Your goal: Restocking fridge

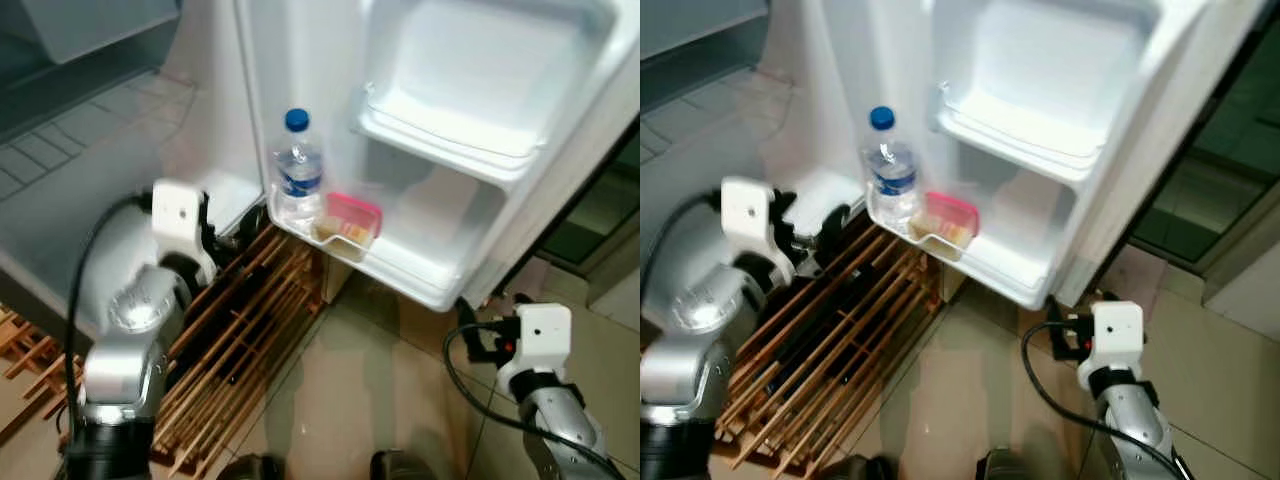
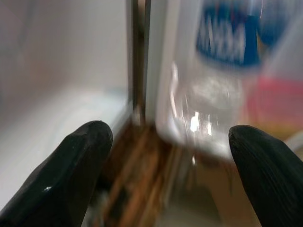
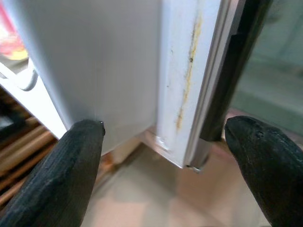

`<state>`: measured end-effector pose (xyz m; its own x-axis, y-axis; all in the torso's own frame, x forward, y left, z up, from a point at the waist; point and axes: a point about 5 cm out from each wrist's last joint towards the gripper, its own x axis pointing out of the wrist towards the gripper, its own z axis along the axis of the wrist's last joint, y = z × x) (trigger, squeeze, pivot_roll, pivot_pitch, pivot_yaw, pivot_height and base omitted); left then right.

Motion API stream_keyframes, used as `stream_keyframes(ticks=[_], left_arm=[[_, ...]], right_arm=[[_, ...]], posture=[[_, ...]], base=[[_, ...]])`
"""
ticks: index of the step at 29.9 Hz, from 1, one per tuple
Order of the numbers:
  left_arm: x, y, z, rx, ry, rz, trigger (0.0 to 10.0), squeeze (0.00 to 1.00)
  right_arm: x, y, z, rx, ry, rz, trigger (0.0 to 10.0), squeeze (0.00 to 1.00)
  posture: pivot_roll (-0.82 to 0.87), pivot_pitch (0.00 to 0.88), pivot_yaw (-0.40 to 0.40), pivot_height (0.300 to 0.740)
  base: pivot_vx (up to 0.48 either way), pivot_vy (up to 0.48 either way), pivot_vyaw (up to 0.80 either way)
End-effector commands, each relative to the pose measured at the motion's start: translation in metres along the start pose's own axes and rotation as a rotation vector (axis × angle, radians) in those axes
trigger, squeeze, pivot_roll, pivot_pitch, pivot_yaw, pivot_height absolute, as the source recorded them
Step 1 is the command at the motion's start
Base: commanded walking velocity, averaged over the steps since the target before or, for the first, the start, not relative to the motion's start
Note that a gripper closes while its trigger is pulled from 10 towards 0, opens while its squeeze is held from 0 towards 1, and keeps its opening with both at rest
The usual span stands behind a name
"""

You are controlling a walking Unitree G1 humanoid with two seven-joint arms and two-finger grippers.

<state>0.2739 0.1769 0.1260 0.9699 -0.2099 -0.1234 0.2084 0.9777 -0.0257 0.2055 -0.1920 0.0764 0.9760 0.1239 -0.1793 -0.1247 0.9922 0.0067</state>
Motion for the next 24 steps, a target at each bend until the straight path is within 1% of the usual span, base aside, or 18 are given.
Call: stream_keyframes(ticks=[1,3,5,7,8,9,11,13,16,17,18,21,23,24], left_arm=[[-0.007,-0.007,-0.007,-0.002,0.014,-0.004,10.0,0.0],[-0.008,-0.009,-0.009,-0.003,0.019,-0.005,10.0,0.0],[-0.007,-0.012,-0.009,-0.005,0.016,-0.001,10.0,0.0],[-0.006,-0.011,-0.008,-0.004,0.009,0.012,10.0,0.0],[-0.005,-0.01,-0.007,-0.002,0.007,0.018,10.0,0.0],[-0.004,-0.008,-0.007,0.0,0.006,0.024,10.0,0.0],[-0.004,-0.005,-0.006,0.008,0.003,0.032,10.0,0.0],[-0.003,-0.004,-0.006,0.015,0.004,0.034,10.0,0.0],[-0.003,-0.004,-0.007,0.034,0.011,0.035,10.0,0.0],[-0.003,-0.004,-0.007,0.034,0.011,0.035,10.0,0.0],[-0.003,-0.004,-0.009,0.035,0.016,0.036,10.0,0.0],[-0.003,-0.004,-0.009,0.035,0.015,0.036,10.0,0.0],[-0.003,-0.005,-0.01,0.035,0.016,0.037,10.0,0.0],[-0.004,-0.004,-0.011,0.033,0.018,0.039,10.0,0.0]], right_arm=[[0.002,0.015,0.015,0.028,-0.051,0.122,10.0,0.1],[0.002,0.015,0.015,0.031,-0.05,0.115,10.0,0.1],[0.006,0.006,0.013,-0.003,-0.043,0.047,10.0,0.1],[0.01,-0.003,0.01,-0.038,-0.034,-0.01,10.0,0.1],[0.011,-0.007,0.009,-0.061,-0.031,-0.035,10.0,0.1],[0.013,-0.013,0.008,-0.107,-0.024,-0.073,10.0,0.1],[0.014,-0.026,0.007,-0.173,-0.02,-0.168,10.0,0.1],[0.011,-0.041,0.003,-0.198,0.006,-0.269,10.0,0.09],[0.005,-0.05,-0.001,-0.22,0.031,-0.335,10.0,0.09],[0.005,-0.05,-0.001,-0.22,0.031,-0.335,10.0,0.09],[0.001,-0.059,-0.008,-0.262,0.061,-0.388,10.0,0.09],[-0.006,-0.064,-0.018,-0.279,0.097,-0.422,10.0,0.09],[-0.009,-0.063,-0.022,-0.278,0.107,-0.412,10.0,0.09],[-0.01,-0.057,-0.022,-0.25,0.091,-0.365,10.0,0.09]], posture=[[-0.15,0.054,0.025,0.74],[-0.14,0.051,0.02,0.74],[-0.14,0.048,0.02,0.74],[-0.13,0.044,0.022,0.74],[-0.13,0.044,0.022,0.74],[-0.13,0.043,0.024,0.74],[-0.13,0.043,0.026,0.74],[-0.14,0.043,0.029,0.74],[-0.14,0.043,0.03,0.74],[-0.14,0.043,0.03,0.74],[-0.14,0.044,0.029,0.74],[-0.15,0.041,0.027,0.74],[-0.15,0.039,0.026,0.74],[-0.15,0.038,0.027,0.74]], base=[[0.0,0.0,0.0],[0.0,0.0,0.0],[0.0,0.0,0.0],[0.0,0.0,0.0],[0.0,0.0,0.0],[0.0,0.0,0.0],[0.0,0.0,0.0],[0.0,0.0,0.0],[0.0,0.0,0.0],[0.0,0.0,0.0],[0.0,0.0,0.0],[0.0,0.0,0.0],[0.0,0.0,0.0],[0.0,0.0,0.0]])
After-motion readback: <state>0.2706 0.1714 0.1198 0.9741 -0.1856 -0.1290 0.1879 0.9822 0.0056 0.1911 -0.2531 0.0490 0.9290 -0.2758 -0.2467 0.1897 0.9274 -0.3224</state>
